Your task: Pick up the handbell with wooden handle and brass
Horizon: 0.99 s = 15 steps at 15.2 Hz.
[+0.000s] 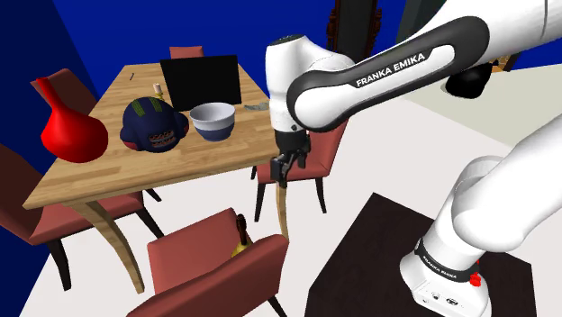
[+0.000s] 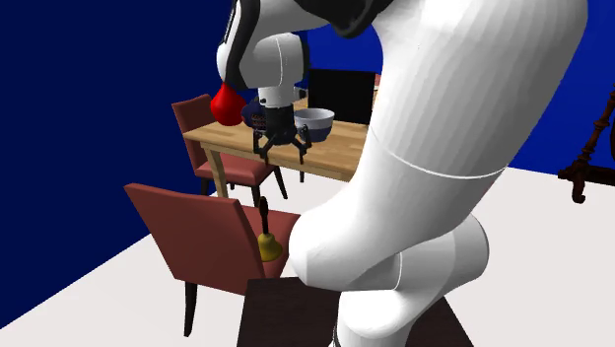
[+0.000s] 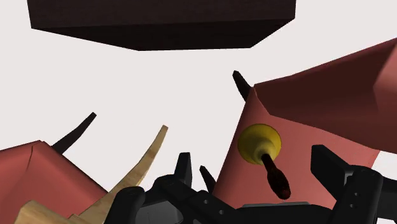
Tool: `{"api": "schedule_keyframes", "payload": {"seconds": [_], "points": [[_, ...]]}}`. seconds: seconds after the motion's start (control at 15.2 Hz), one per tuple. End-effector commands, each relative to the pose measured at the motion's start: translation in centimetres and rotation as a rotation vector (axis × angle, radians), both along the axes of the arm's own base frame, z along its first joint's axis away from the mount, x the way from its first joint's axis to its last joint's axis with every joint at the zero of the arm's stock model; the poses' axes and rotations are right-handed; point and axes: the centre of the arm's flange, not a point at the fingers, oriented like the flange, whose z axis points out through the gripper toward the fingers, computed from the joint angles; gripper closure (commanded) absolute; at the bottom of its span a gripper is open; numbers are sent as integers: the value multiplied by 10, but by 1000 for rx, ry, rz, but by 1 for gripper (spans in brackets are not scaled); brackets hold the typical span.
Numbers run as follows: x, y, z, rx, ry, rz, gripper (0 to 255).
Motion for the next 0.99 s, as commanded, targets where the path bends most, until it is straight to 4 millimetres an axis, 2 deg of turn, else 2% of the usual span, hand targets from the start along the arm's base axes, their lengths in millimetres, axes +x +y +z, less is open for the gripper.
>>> {"api": "schedule_keyframes", "payload": {"seconds": [0.0, 0.92], "points": [[13, 10, -18, -2, -6, -17, 0], [123, 81, -148, -28, -33, -129, 0]]}}
